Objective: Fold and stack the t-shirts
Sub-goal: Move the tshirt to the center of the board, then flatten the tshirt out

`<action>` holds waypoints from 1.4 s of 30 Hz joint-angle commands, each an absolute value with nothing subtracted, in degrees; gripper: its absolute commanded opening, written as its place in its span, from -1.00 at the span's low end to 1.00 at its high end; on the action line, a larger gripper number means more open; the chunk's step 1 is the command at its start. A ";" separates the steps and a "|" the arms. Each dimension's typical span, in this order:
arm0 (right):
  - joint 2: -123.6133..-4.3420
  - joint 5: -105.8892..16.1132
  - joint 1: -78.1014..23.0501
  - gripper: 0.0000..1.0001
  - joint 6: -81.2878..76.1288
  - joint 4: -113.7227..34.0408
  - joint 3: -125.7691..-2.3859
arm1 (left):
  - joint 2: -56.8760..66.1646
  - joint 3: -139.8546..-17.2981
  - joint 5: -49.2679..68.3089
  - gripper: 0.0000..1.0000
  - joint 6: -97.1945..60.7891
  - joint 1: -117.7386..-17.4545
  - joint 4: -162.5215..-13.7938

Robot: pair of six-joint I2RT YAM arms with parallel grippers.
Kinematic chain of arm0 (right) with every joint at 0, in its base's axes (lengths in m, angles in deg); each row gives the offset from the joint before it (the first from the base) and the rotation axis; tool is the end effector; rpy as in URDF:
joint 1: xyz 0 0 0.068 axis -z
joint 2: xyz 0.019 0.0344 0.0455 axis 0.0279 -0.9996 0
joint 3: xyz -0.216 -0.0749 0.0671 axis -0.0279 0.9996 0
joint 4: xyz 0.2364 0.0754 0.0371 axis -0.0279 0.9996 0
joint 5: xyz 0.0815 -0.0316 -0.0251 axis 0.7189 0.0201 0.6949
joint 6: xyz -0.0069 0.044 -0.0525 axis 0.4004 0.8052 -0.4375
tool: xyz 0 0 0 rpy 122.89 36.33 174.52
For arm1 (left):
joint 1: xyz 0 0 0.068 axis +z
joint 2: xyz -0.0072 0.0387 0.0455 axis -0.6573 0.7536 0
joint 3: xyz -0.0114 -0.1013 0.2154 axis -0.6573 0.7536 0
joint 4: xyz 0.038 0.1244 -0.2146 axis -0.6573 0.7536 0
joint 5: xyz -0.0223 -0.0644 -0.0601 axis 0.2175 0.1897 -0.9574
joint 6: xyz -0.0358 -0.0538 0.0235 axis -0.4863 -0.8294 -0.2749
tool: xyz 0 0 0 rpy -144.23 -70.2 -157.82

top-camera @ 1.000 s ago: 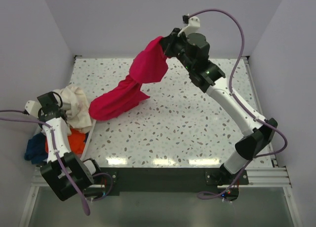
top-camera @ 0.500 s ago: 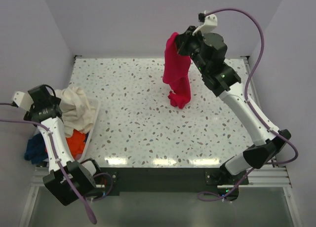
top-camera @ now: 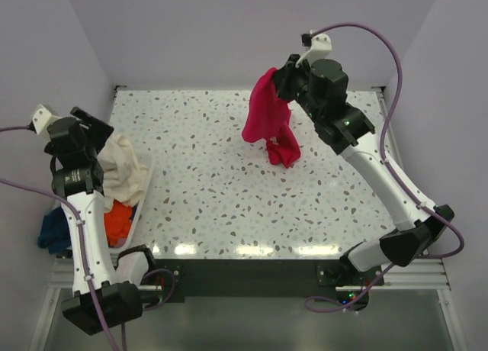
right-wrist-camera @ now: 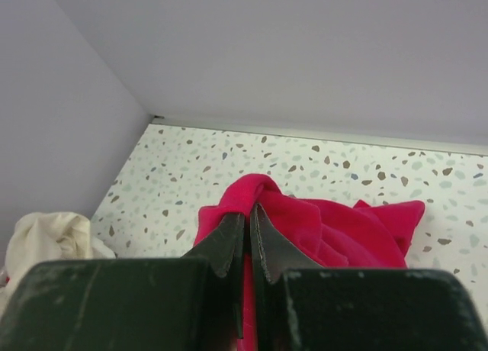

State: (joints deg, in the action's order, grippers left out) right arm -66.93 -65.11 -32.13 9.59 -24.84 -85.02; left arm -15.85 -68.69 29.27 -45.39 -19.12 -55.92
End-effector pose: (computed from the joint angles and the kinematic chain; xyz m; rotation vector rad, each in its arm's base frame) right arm 0.2891 0.1784 0.4428 -0.0405 1.6483 0.5282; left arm 0.2105 0.0968 0.3399 -1.1013 1.6209 0.0046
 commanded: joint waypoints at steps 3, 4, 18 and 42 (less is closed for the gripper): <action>-62.97 -57.91 -32.24 -1.00 10.73 -24.70 -94.25 | -15.57 -73.91 19.38 0.70 -43.27 -26.15 -63.20; -62.79 -56.85 -32.24 -1.00 11.43 -24.70 -95.22 | -15.31 -73.65 18.41 0.70 -43.45 -28.77 -64.94; -67.18 -61.04 -32.33 -1.00 6.96 -19.34 -110.18 | -4.15 -63.90 22.00 0.66 -44.77 -59.09 -75.14; -85.38 -62.36 -16.33 -1.00 13.28 -9.06 -92.69 | 1.13 -49.92 18.22 0.57 -43.71 -68.15 -79.72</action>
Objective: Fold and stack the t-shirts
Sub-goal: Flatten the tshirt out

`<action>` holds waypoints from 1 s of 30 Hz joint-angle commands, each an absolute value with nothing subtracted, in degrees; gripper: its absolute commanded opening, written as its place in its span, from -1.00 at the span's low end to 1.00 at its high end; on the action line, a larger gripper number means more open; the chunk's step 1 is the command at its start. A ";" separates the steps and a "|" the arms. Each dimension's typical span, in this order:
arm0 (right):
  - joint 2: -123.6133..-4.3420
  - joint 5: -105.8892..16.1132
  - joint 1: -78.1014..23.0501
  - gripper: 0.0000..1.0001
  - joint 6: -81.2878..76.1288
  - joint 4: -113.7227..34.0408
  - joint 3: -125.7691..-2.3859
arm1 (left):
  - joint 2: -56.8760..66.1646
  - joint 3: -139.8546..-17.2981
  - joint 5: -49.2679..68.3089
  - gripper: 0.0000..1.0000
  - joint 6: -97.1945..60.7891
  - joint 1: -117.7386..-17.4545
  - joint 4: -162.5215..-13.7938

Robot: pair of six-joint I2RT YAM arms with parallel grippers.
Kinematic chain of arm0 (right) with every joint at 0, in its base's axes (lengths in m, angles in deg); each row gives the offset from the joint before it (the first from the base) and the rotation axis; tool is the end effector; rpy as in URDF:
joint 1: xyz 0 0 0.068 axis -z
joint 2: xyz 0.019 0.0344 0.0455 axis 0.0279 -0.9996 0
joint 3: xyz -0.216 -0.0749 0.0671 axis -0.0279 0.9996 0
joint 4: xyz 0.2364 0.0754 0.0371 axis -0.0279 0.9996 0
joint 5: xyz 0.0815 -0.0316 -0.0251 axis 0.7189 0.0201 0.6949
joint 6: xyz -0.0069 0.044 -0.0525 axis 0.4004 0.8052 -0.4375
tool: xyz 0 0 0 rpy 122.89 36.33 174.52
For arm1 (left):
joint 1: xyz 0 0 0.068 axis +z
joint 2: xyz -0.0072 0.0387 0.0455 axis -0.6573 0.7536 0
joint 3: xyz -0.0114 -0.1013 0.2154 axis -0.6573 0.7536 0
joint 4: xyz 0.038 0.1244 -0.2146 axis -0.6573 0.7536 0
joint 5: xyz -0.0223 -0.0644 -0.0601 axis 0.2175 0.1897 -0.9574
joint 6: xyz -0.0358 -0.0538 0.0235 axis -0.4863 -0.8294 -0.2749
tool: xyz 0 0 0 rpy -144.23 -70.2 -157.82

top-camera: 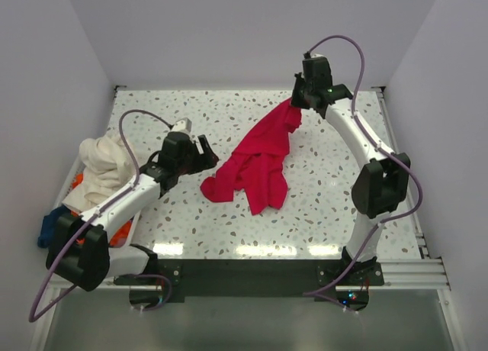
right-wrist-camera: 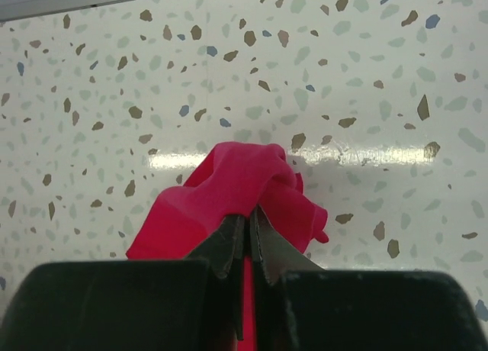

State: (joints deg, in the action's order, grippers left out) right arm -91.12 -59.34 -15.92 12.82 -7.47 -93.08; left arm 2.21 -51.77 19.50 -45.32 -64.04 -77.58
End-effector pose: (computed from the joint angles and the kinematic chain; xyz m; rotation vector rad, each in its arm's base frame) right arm 0.4141 0.1238 0.2983 0.1569 2.2097 0.2549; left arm 0.2702 -0.1127 0.2002 -0.3265 2.2350 -0.5597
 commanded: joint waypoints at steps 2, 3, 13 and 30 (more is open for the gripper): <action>-85.03 -63.24 -16.33 -1.00 13.19 -8.80 -91.98 | 1.39 -49.21 18.66 0.57 -44.24 -71.40 -80.16; -84.59 -63.77 -16.24 -1.00 13.19 -8.88 -91.54 | 1.74 -48.95 19.18 0.57 -45.02 -75.07 -80.51; -82.04 -64.57 -15.36 -1.00 13.98 -10.20 -85.04 | 17.37 -56.32 21.91 0.61 -46.09 -91.98 -83.85; -79.93 -63.25 -14.83 -1.00 13.98 -11.17 -82.22 | 29.00 -65.03 23.84 -0.22 -45.21 -94.36 -83.60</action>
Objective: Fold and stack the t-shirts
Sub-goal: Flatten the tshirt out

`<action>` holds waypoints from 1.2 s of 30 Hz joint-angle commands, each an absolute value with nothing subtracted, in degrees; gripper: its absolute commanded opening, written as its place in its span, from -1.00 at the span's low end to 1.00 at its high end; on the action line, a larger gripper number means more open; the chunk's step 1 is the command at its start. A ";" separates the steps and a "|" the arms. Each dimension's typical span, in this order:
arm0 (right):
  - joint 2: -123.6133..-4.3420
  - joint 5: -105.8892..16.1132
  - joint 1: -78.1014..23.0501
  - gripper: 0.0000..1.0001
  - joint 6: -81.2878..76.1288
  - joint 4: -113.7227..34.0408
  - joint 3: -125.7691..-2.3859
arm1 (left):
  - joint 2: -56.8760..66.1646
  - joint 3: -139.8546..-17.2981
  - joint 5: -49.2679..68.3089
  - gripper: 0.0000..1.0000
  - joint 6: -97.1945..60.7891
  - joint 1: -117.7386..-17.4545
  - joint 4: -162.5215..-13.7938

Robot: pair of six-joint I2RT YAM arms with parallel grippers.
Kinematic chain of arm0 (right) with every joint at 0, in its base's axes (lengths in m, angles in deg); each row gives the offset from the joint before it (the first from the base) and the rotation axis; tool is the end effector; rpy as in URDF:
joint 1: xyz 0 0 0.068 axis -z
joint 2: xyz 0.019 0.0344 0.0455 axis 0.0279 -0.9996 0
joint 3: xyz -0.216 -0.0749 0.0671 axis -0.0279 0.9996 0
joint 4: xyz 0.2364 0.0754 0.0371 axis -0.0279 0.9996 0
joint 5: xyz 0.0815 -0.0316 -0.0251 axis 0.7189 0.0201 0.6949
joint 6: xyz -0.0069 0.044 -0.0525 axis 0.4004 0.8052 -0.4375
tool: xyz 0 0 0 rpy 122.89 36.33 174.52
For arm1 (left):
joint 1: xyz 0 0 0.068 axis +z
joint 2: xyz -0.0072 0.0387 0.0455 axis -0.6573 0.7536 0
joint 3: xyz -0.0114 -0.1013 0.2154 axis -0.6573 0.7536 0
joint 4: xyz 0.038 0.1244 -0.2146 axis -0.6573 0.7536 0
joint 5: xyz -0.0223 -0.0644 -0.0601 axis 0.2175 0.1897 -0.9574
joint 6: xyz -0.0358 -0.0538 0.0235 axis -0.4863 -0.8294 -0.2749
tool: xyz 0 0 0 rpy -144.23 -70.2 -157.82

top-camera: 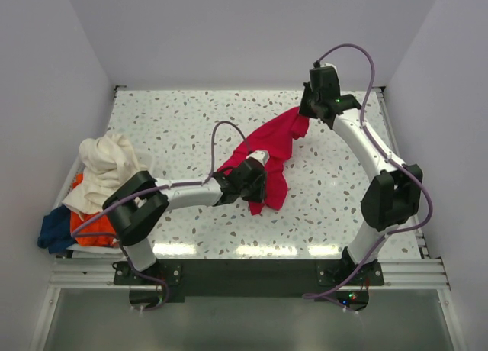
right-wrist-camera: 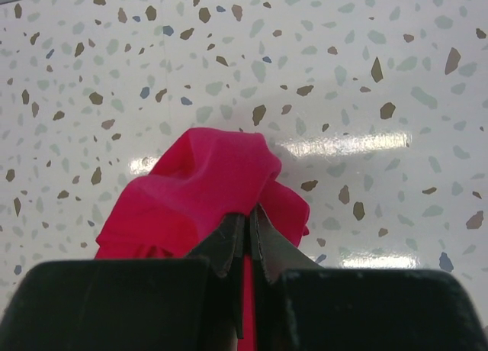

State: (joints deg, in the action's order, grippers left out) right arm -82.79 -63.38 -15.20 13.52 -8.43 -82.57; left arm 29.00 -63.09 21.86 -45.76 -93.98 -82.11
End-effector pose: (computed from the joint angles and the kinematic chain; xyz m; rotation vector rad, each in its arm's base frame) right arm 0.3854 0.1054 0.2955 0.2215 2.2105 0.1712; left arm 0.2195 -0.2836 0.1278 0.2640 2.4820 -0.6454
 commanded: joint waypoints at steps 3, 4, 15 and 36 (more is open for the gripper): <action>-79.93 -63.34 -14.92 -1.00 13.90 -11.08 -82.57 | 26.64 -63.89 26.47 -0.89 -45.82 -94.36 -81.84; -79.93 -63.43 -14.75 -1.00 13.90 -10.73 -82.92 | 25.75 -63.54 28.40 -1.00 -46.00 -94.36 -81.23; -74.66 -62.03 -8.51 -1.00 17.32 -6.34 -85.48 | -3.49 -62.56 38.96 -1.00 -42.67 -79.17 -63.56; -50.83 -57.98 -6.40 -0.95 22.34 -5.81 -73.62 | -5.20 -98.25 54.09 -1.00 -29.92 -69.49 -56.69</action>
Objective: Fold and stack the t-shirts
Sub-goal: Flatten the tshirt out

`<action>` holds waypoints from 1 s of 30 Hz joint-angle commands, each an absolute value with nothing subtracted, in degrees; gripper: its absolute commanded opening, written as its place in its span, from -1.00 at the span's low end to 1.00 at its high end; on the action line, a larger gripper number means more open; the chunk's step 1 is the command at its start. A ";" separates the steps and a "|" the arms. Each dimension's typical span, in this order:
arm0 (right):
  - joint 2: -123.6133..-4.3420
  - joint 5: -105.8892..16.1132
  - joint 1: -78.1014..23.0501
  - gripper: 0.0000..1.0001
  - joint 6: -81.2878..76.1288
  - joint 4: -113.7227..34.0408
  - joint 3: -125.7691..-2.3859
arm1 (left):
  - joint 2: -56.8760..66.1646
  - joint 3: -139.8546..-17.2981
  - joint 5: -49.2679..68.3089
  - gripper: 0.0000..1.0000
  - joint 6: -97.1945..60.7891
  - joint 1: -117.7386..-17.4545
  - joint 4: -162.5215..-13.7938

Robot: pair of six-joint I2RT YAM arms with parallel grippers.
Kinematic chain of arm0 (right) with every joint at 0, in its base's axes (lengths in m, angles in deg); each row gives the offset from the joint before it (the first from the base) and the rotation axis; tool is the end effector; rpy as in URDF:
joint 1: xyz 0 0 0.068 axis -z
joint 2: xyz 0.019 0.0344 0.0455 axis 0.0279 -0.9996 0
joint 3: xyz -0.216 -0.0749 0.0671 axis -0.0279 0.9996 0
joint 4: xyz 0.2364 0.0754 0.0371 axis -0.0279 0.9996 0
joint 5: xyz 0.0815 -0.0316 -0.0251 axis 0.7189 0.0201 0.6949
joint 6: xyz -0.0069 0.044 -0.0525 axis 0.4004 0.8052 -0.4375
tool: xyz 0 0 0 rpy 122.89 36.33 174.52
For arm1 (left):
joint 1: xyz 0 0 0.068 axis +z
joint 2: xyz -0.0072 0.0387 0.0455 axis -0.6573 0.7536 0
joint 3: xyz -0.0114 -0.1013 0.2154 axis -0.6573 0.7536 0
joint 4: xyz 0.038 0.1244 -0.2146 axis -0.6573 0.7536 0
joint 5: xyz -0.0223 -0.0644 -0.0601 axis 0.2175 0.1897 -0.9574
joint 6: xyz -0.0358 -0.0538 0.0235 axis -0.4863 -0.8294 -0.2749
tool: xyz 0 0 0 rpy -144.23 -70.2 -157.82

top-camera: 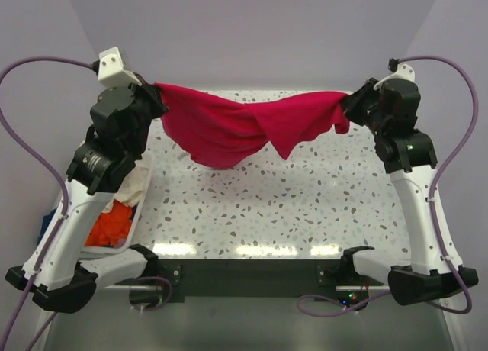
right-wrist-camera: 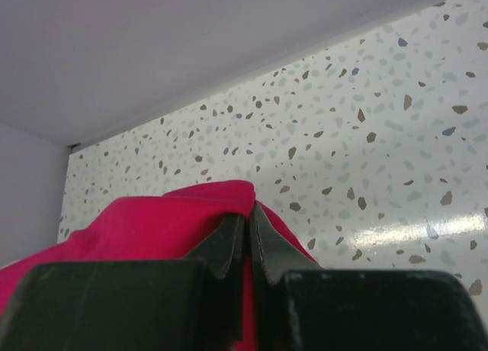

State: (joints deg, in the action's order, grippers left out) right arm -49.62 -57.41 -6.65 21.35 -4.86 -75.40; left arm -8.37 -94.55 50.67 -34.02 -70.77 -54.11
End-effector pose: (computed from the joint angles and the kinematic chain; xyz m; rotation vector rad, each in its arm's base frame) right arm 0.2513 0.0316 0.4258 0.4209 1.8077 0.3976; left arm 0.2049 -0.0821 0.4582 -0.3950 1.6212 -0.2733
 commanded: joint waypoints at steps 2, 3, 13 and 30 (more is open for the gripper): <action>-52.06 -58.59 -6.31 -0.89 22.33 -5.55 -72.65 | -3.10 -99.65 51.54 -1.00 -29.04 -68.35 -57.84; -52.24 -59.12 -6.31 -0.81 22.33 -6.15 -70.73 | -0.65 -100.01 50.84 -1.00 -28.86 -68.00 -58.02; -54.44 -56.02 -12.85 0.11 21.55 -12.84 -55.95 | 7.20 -93.60 40.46 -1.00 -29.65 -64.74 -60.83; -80.00 -70.63 -48.84 0.08 9.51 -33.31 -53.13 | 5.09 -87.97 38.17 -1.00 -29.56 -63.60 -61.09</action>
State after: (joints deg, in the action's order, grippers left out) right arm -77.48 -66.64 -45.93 12.87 -27.20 -50.29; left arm 6.86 -88.56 39.10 -30.00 -64.30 -58.61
